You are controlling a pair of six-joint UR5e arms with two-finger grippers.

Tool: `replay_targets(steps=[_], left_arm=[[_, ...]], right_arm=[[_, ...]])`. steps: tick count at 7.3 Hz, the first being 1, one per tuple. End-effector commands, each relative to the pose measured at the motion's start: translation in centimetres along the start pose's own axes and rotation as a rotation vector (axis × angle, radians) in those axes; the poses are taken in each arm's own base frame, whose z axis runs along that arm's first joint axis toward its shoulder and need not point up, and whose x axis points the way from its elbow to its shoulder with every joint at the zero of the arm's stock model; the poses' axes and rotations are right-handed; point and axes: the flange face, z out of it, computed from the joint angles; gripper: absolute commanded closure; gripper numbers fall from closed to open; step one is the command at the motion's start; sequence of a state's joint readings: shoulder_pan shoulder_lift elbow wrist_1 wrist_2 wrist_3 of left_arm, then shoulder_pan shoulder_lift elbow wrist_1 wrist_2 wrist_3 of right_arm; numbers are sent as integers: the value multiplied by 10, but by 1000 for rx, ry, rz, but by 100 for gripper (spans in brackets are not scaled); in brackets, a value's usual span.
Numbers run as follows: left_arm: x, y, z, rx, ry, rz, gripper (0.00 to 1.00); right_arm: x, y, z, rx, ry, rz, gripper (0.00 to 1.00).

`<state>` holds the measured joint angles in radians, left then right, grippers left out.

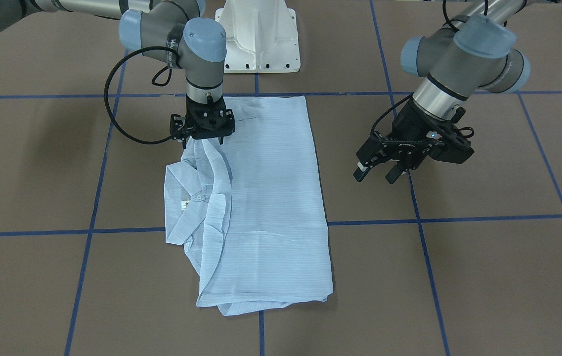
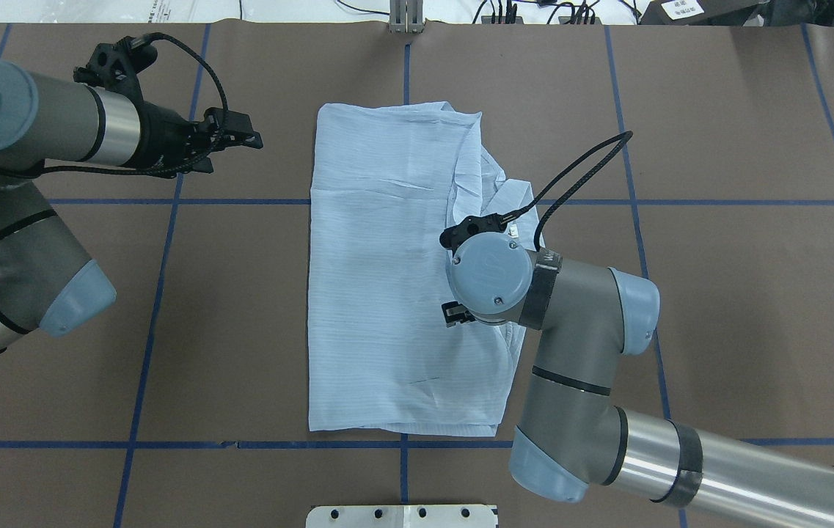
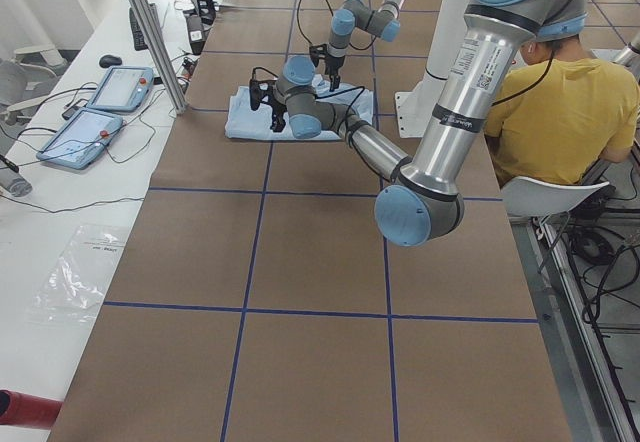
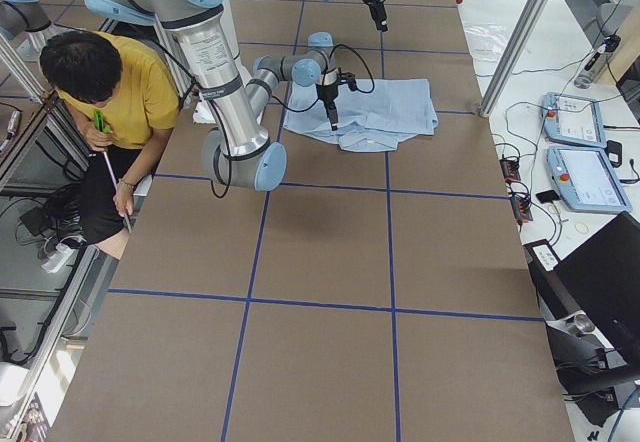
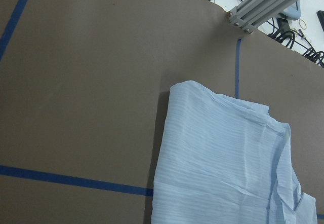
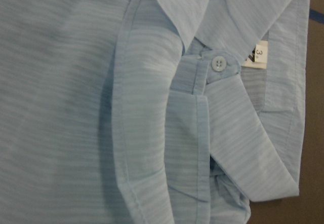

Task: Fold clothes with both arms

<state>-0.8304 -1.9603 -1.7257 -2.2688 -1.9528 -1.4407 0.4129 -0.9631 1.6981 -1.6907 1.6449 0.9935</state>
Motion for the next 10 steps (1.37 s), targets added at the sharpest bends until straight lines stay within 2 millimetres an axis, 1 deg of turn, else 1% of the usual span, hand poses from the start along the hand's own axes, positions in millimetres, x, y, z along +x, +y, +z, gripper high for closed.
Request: replay_targets(steps=[1,2,3,4,5,6,7,8,9,10], left_arm=[[1,1,-1,0,3,0,3],[2,1,-4,2,7,1,3],[3,1,-5,2,10,3,3],[4,1,-6,3,13,4,3],[5,2,-7,2,11,3,3],[5,1,-9,2,0,-2,3],[7,1,-10,3,4,0,3],[9,2,-13,3,6,0,3],[14,4,-18,3,6,0,3],[18,5,-22,3,-6,-4,3]], right_arm=[[22,-30,17,4,-8,30,0],[49,-46,16,-15,-11,11,0],[92,-56,19,-27,1,-6,0],[133,-41,22,-33,19,-21,0],[155,-19,9,-23,13,-30,0],[158,-14,-5,-20,13,-17,0],[147,-12,-13,-39,29,58,0],[127,2,-9,-50,15,163,0],[108,12,-21,-49,-19,273,0],[80,34,-22,-74,-40,422,0]])
